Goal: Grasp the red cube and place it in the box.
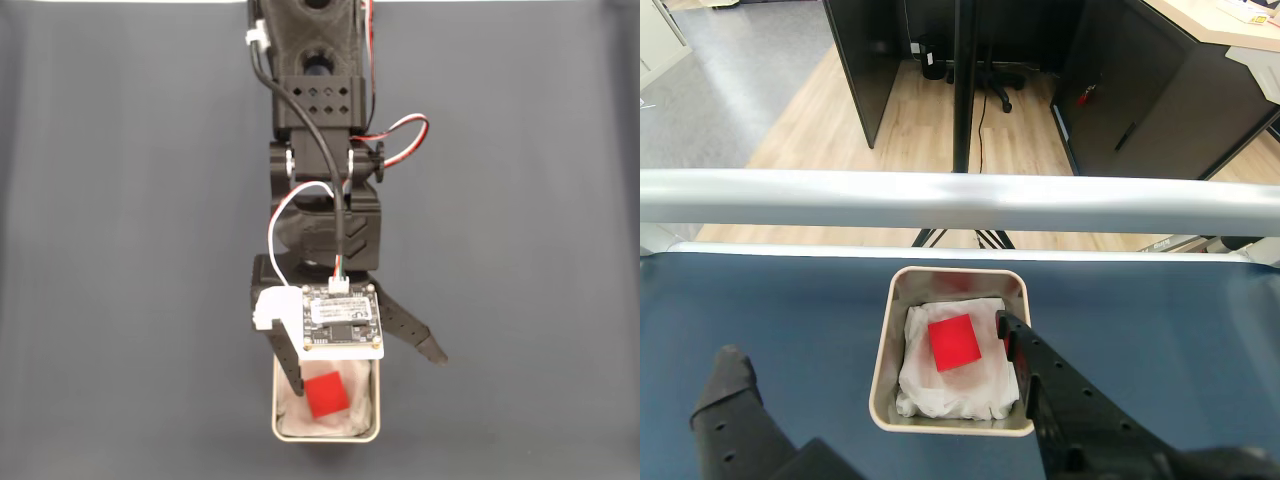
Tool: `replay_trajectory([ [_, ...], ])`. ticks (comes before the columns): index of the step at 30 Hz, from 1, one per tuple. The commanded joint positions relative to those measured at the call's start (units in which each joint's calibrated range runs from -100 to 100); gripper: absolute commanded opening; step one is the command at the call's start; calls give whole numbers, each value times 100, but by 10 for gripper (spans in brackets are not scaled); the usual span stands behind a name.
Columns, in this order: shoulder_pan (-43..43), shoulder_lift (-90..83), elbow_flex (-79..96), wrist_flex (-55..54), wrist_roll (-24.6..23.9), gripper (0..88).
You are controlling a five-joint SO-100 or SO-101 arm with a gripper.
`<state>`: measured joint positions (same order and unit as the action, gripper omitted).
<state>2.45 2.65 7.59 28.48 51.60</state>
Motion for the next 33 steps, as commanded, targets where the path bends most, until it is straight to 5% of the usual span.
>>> replay_trajectory([
  [1, 103, -360, -185, -160, -5, 528],
  [29, 110, -508, -57, -160, -98, 516],
  [31, 110, -551, -57, -160, -93, 457],
  [33, 82, -637, -57, -160, -49, 269],
])
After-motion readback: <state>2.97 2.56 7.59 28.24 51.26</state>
